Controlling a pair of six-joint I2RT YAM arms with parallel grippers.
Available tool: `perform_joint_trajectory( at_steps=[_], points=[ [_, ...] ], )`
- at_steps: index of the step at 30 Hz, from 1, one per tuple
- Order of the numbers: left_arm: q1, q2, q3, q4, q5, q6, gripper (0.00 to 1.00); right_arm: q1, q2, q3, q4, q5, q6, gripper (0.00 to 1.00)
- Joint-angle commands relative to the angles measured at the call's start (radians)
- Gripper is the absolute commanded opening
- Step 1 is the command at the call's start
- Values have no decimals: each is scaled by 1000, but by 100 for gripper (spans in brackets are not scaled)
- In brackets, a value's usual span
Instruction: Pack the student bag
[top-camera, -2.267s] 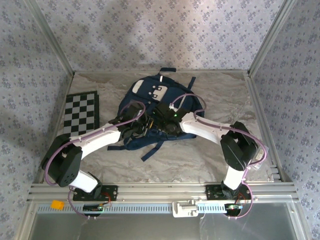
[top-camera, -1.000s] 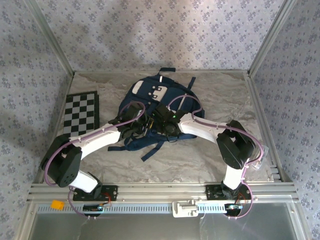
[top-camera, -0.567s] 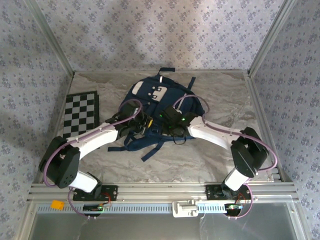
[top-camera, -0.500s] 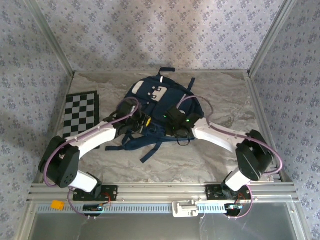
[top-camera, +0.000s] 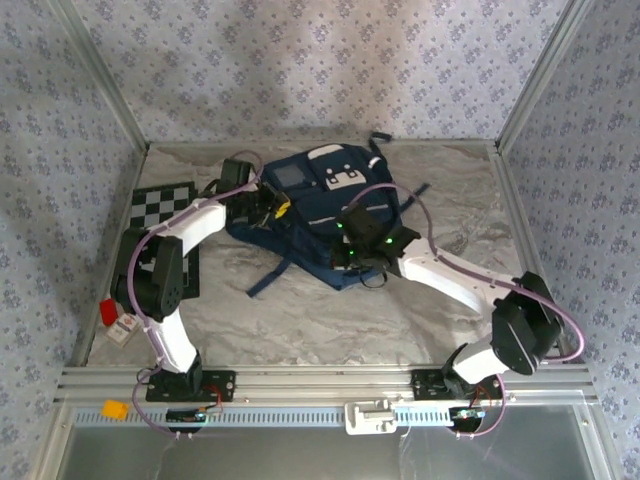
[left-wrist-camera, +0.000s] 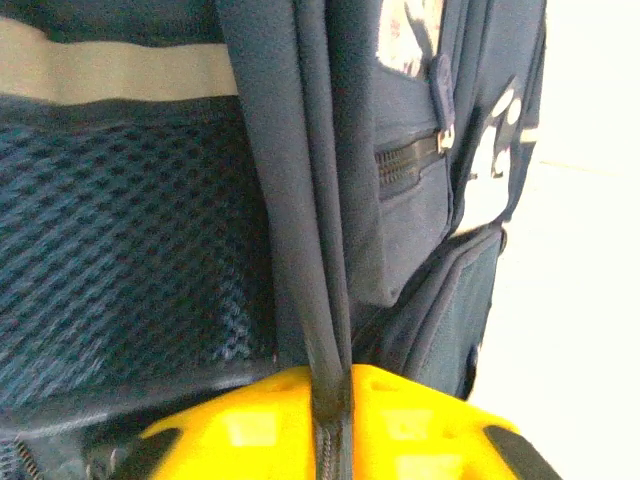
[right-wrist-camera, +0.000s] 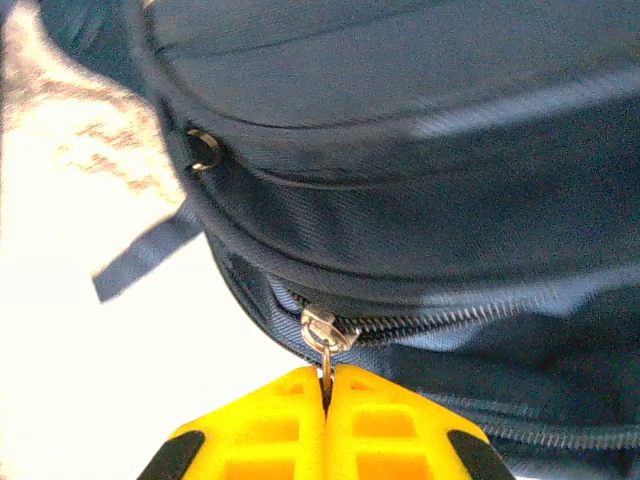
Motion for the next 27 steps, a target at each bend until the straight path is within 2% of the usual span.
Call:
perform_joint_trajectory(
  at_steps=[1,4,8,13,16,21,24,27],
  points=[
    [17,-100,-29,43,7,105,34,27,41,40,1,-58,-20,0],
    [7,-195,-128,18,-5,60,44,28,52,31,3,-31,-15,0],
    [-72,-329,-300,70,-83,-111,46,25,67,17,7,-46,-17,0],
    [-211,-389,-435,180,-196,-330,45,27,60,-19,34,-33,4,0],
    [-272,-375,-439,170,-252,-393,44,28,57,-32,38,-25,11,0],
    [-323,-345,-441,204,-327,-468,39,33,61,-47,59,-22,11,0],
    [-361,-319,-409,158,-343,-495,36,33,62,-54,73,-24,17,0],
    [-404,-304,-428,180,-405,-573,31,34,62,-56,86,-15,23,0]
  ],
)
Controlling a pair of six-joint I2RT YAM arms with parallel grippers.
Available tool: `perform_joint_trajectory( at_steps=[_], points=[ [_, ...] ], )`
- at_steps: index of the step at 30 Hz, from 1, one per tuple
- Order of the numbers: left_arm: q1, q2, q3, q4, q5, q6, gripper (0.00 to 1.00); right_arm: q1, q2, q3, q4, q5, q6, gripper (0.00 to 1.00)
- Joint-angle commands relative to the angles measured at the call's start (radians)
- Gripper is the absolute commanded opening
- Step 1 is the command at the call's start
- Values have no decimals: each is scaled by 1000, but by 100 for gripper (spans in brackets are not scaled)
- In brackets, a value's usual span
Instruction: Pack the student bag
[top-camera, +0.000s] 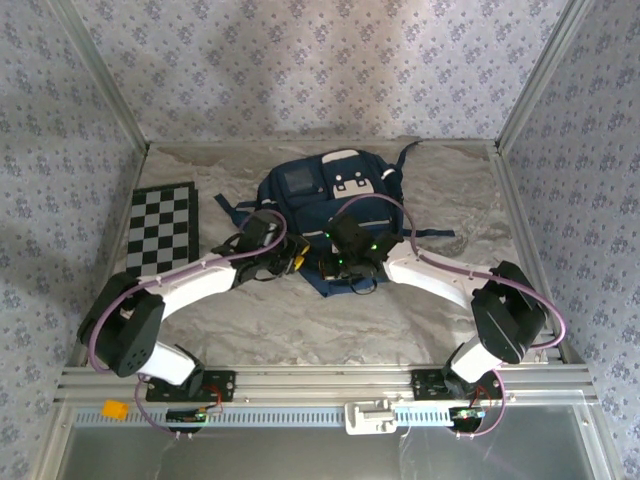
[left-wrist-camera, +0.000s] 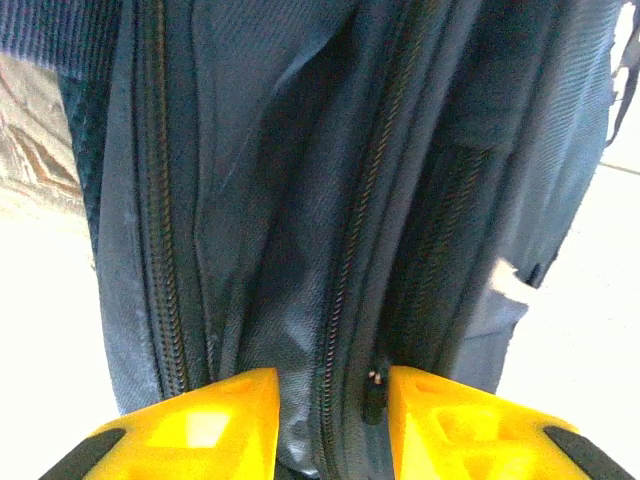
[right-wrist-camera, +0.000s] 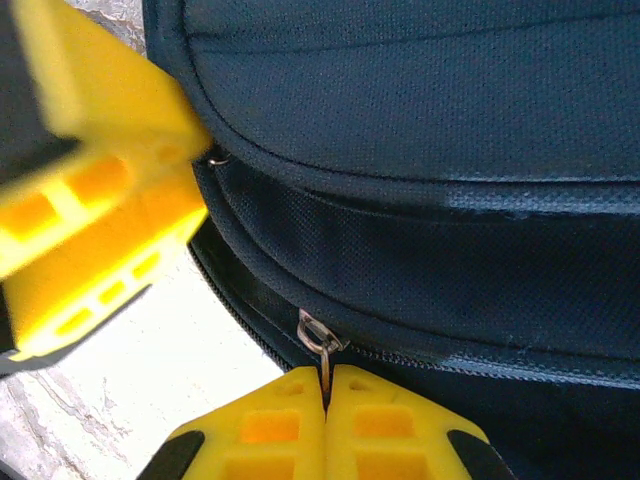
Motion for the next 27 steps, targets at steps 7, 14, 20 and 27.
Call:
perform_joint_trajectory(
  at_steps=[7,14,20,27],
  points=[
    [-65,97,63,41,-136,-135,14,6,10,8,1,35,15,0],
    [52,-23,43,-88,-173,18,0,-13,-77,-19,-190,169,-28,0],
    [292,-95,95,-216,-45,284,0,-109,-171,-95,-307,322,-133,0],
    [405,135,334,-190,243,515,0,-28,-100,2,-142,179,-184,0]
  ],
)
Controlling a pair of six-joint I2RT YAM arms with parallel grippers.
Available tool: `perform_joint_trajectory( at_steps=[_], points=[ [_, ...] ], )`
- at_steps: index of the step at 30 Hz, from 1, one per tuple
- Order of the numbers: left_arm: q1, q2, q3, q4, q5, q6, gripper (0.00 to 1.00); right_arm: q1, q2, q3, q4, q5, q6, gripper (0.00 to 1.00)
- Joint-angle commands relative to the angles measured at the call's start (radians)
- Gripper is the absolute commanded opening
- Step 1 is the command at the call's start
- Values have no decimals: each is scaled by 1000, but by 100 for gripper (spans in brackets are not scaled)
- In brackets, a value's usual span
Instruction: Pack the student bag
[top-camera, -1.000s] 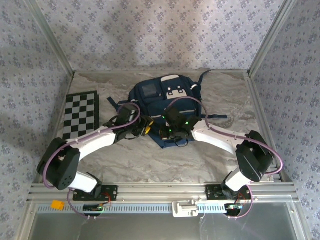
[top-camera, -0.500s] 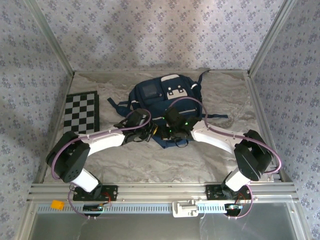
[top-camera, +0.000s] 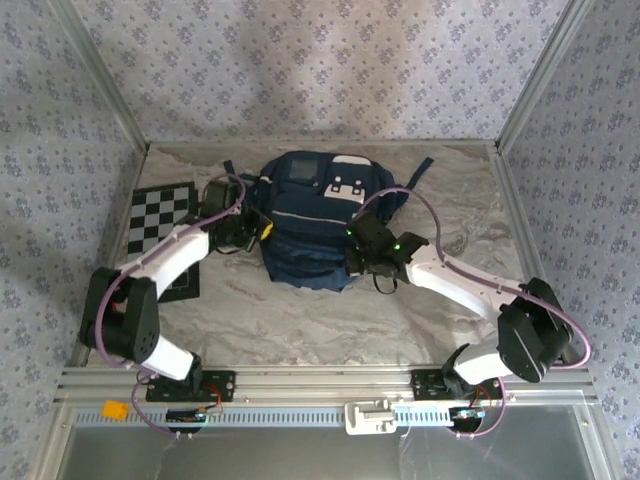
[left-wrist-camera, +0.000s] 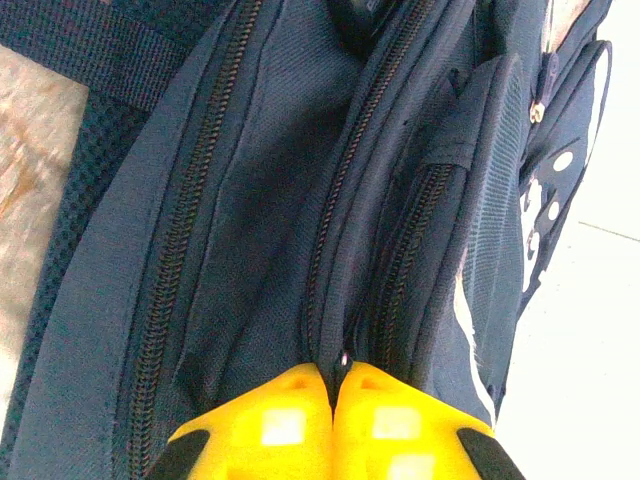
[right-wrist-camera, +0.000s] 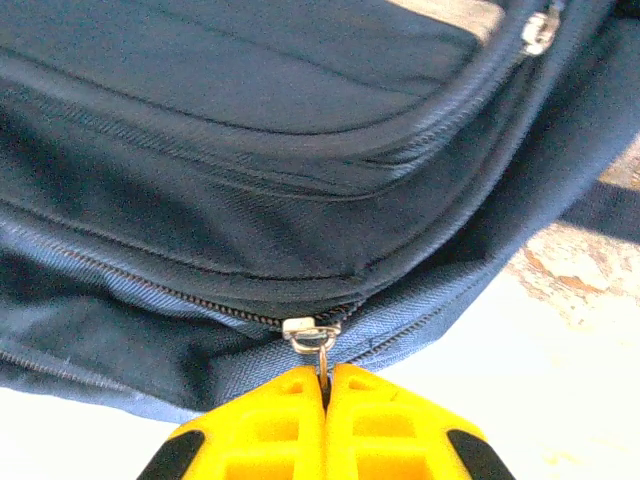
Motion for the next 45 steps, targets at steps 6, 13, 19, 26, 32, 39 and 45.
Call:
perform_joint_trajectory(
  at_steps=[6,13,19,26,32,39,45],
  points=[
    [56,157,291,-67,81,337,12,142,170,230,63,-107,32,0],
    [10,-93,12,48,92,122,48,140,166,196,90,-85,44,0],
    [-198,-167,-143,134,-44,-171,49,141,165,152,109,-83,51,0],
    [-288,-131,-199,164,-156,-329,44,142,182,152,112,-81,57,0],
    [-298,-80,-184,196,-194,-369,43,148,190,150,127,-86,45,0],
    [-332,-8,-82,189,-226,-372,27,151,205,158,129,-85,33,0],
    [-304,-53,-13,53,-266,-218,0,130,184,157,-12,1,55,0]
  ],
)
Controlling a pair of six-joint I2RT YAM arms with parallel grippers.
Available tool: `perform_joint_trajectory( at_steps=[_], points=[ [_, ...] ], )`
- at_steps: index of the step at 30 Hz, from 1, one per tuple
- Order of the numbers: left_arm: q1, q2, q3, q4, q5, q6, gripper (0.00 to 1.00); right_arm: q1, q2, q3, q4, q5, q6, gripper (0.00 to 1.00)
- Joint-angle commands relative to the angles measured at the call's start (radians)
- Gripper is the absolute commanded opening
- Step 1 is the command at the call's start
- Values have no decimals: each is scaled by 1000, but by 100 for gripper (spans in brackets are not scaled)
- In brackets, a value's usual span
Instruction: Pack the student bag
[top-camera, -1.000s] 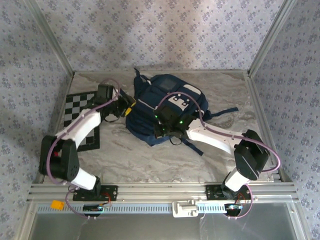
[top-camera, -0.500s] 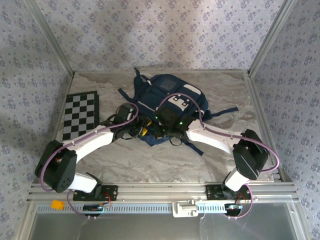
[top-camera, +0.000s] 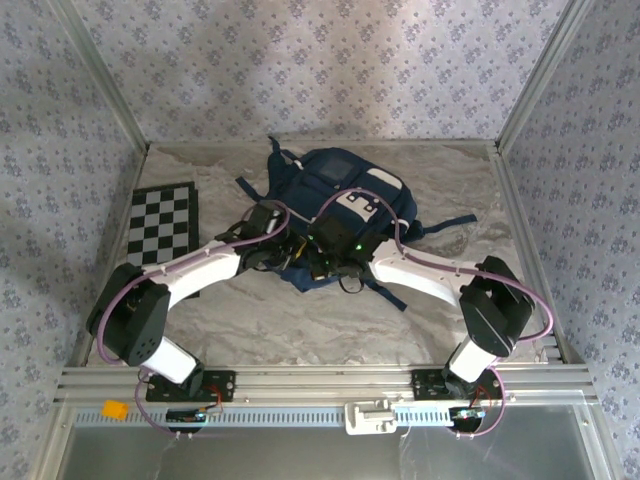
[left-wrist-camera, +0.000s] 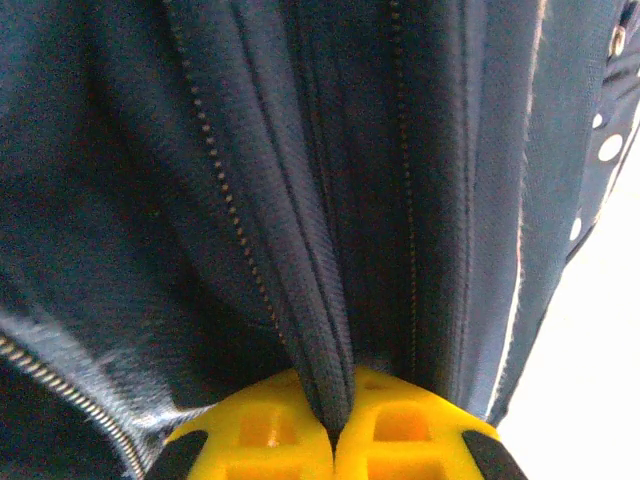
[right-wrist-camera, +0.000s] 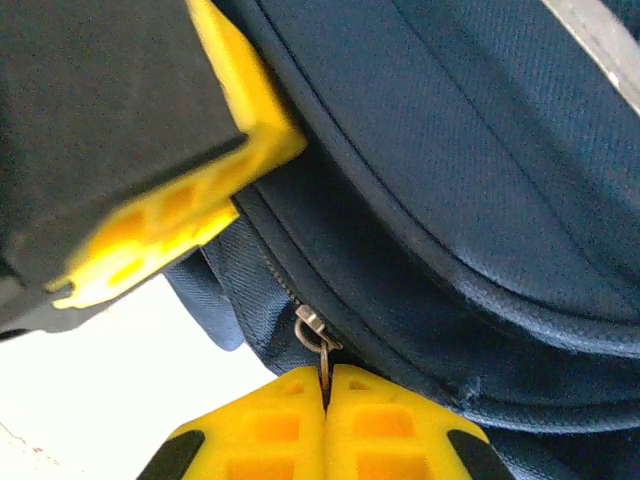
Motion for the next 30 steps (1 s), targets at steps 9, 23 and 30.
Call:
perform_joint_trajectory(
  at_steps=[9,23,30],
  points=[
    [258,-179,33,-145,115,265,0,-126,-153,-102,-261,153,-23,0],
    [372,-126,84,-251,219,457,0,-329,-82,-55,-187,56,-92,0],
    [307,-187,68,-256,228,478,38,-338,-112,4,-107,-220,-12,35]
  ],
)
